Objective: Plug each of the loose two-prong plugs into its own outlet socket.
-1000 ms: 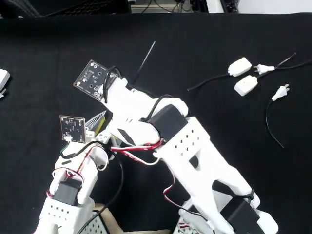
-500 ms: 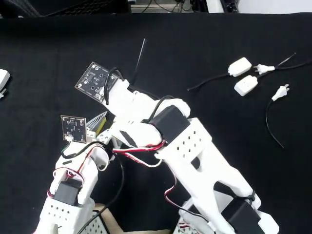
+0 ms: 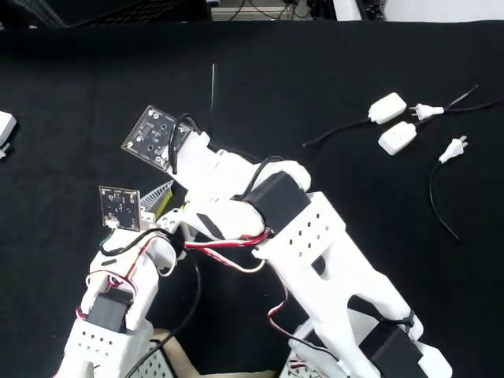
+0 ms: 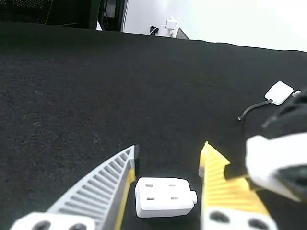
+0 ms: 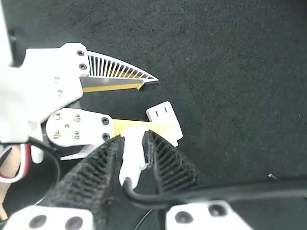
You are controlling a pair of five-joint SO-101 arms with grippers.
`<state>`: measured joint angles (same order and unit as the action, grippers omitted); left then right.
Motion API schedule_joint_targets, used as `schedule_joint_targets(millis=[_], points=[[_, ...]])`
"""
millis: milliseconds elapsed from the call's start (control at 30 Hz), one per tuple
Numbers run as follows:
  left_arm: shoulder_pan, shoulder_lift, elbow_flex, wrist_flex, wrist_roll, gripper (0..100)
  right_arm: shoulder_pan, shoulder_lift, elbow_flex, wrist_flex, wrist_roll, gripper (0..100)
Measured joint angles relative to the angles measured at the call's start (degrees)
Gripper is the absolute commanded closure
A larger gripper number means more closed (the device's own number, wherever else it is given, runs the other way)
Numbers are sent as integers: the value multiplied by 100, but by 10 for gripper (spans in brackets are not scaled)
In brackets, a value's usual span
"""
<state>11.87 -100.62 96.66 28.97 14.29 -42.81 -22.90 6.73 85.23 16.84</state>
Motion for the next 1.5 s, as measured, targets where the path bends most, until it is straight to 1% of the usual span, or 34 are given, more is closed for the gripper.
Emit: schedule_joint_targets(millis=[133, 367, 667, 833, 967, 1067, 1167, 1300, 1400, 1500], points=[[0, 0, 0, 0, 0, 776, 88, 0, 0, 62, 0, 986], [0, 9, 0, 0, -9, 776, 158, -9, 246, 88, 220, 986], [-9, 18, 0, 9, -9, 776, 255, -9, 369, 79, 211, 986], [-9, 9, 0, 18, -9, 776, 527, 0, 484, -158, 229, 986], [-53, -26, 0, 334, 9, 775, 738, 123, 492, -149, 255, 986], [-79, -26, 0, 510, 0, 776, 774, 105, 176, -105, 255, 986], [-404, -26, 0, 519, 0, 776, 791, 105, -26, -88, 255, 986], [-1108, -26, 0, 519, 0, 776, 897, 105, -53, -123, 237, 986], [-1635, -26, 0, 519, 0, 776, 1178, 105, 44, -422, -105, 987], [-2075, -26, 0, 519, 0, 776, 1459, 105, 510, -976, -607, 987]])
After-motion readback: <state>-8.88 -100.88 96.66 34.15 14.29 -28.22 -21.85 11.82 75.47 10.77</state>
